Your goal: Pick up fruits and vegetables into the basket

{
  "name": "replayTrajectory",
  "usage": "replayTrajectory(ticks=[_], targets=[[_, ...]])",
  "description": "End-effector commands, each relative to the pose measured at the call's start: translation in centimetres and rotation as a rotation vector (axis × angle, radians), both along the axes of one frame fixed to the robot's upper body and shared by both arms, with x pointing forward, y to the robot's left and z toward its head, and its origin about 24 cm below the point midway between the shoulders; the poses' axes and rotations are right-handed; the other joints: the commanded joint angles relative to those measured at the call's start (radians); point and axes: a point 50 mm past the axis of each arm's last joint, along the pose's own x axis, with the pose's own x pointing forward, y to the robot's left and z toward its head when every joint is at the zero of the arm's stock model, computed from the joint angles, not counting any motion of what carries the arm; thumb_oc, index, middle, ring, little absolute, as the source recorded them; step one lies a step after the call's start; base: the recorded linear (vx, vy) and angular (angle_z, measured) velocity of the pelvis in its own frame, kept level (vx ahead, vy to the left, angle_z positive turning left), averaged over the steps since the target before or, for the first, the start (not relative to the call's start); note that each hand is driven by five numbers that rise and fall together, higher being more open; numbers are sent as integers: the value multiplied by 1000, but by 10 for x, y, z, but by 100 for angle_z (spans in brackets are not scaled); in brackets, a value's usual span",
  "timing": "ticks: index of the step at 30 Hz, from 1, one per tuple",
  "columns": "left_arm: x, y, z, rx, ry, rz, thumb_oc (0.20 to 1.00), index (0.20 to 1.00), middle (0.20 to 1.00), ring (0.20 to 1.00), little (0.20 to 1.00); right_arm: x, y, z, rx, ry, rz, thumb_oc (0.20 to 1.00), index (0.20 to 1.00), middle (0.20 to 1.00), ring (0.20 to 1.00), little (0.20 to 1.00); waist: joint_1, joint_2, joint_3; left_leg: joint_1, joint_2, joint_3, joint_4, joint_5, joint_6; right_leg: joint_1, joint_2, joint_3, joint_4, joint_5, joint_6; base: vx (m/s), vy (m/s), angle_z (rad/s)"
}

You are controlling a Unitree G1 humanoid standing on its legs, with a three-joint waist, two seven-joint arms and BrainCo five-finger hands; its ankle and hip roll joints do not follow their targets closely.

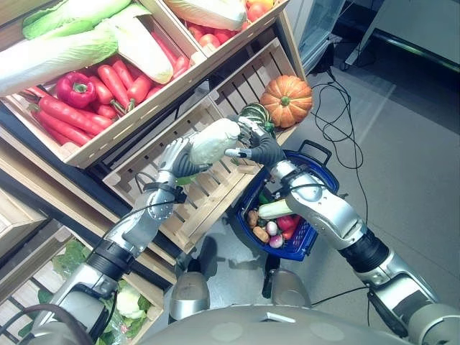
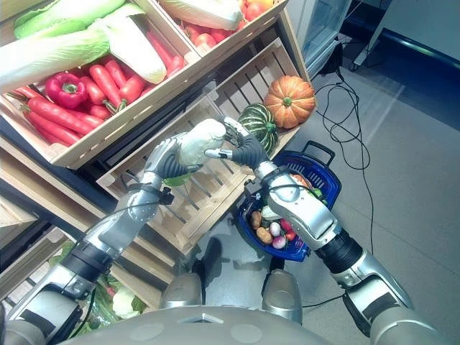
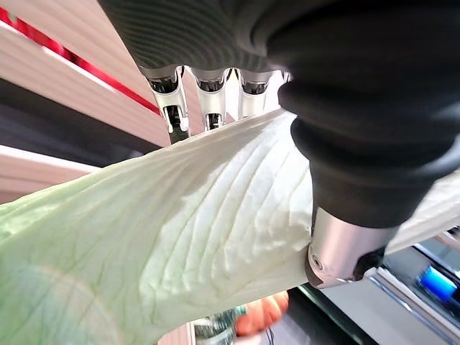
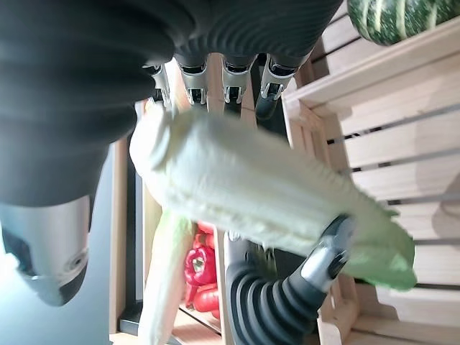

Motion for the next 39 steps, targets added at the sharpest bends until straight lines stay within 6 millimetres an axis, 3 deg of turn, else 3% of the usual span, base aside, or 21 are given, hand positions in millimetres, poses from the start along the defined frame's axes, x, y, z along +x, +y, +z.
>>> replayTrajectory(ticks=[1,11,17,18,19,39], targets=[[0,-43,53,-35,-273,-187,200,200,200,200,200,-10,27,11,103,-12,97,1000,1000,1000,1000,1000,1,-31,-25,-12,-18,51,-2,-62,68,122,-59,23,-30,-96,96,0,0,0],[-3,-57,57,37,-365,-193,200,200,200,200,200,-7,28,-7,56,49,27,1000,1000,1000,1000,1000,-6,-37,-25,1,-14,59,-10,-68,70,130,-61,19,-35,-96,103,0,0,0],[0,-61,58,88,-392,-175,200,200,200,200,200,-11,32,-16,22,75,100,1000,1000,1000,1000,1000,-18,-42,-23,12,-9,69,-20,-68,73,130,-59,27,-40,-92,107,0,0,0],[0,-62,58,91,-391,-173,200,200,200,200,200,-12,33,-16,19,77,117,856,856,856,856,856,-19,-42,-24,13,-9,68,-21,-68,72,131,-59,28,-41,-92,108,0,0,0],[1,-62,58,94,-386,-170,200,200,200,200,200,-13,34,-16,15,75,133,200,200,200,200,200,-19,-43,-25,15,-9,68,-23,-68,72,132,-59,29,-42,-92,108,0,0,0],[2,-71,45,179,-359,-193,200,200,200,200,200,-22,63,-14,29,107,319,200,200,200,200,200,2,-50,-37,35,-2,60,-47,-62,66,154,-62,16,-61,-88,113,0,0,0]])
